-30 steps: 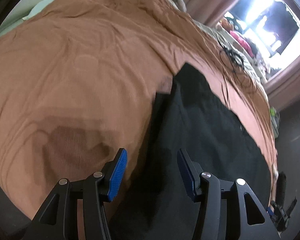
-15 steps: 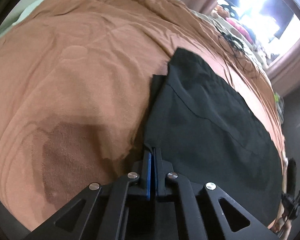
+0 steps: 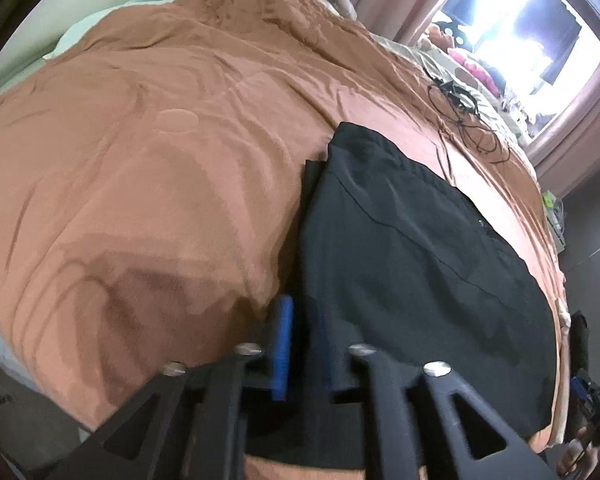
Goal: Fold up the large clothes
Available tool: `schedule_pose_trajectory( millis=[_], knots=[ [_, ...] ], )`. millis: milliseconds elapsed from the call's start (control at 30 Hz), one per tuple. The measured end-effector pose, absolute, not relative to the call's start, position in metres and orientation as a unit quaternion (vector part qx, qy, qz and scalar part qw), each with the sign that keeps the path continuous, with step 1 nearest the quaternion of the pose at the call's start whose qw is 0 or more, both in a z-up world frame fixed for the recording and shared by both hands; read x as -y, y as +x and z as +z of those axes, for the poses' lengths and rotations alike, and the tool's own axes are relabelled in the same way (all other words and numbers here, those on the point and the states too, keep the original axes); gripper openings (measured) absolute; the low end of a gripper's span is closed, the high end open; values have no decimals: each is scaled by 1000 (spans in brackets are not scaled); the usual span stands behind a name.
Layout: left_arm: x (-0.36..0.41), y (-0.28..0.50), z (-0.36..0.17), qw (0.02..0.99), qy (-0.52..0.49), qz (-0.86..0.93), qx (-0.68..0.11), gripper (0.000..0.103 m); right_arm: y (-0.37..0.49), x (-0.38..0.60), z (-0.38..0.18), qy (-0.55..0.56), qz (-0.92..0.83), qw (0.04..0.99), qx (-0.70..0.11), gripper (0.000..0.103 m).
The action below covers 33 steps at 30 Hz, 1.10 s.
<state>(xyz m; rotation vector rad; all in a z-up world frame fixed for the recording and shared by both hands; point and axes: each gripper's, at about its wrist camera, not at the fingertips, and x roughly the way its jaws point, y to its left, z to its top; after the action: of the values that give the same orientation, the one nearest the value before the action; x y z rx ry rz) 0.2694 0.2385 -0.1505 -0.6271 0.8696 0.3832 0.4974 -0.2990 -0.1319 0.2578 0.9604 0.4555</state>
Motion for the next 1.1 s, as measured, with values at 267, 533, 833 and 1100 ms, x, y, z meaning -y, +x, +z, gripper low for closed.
schedule_pose_trajectory(
  millis=[267,533,833,1100],
  knots=[
    [-231,229,-148,849,-314,184,-384,59,456,238,-132,91,265,825,-490,55],
    [-240,201,-177,825,-379,168,-383,59,423,174,-144,27,297,800,-520,55],
    [-244,204,-202,806,-411,158,-395,59,421,129,-167,-7,309,774,-552,46],
    [-241,209,-205,801,-428,155,-389,48,455,94,-195,-49,281,772,-568,43]
  ],
)
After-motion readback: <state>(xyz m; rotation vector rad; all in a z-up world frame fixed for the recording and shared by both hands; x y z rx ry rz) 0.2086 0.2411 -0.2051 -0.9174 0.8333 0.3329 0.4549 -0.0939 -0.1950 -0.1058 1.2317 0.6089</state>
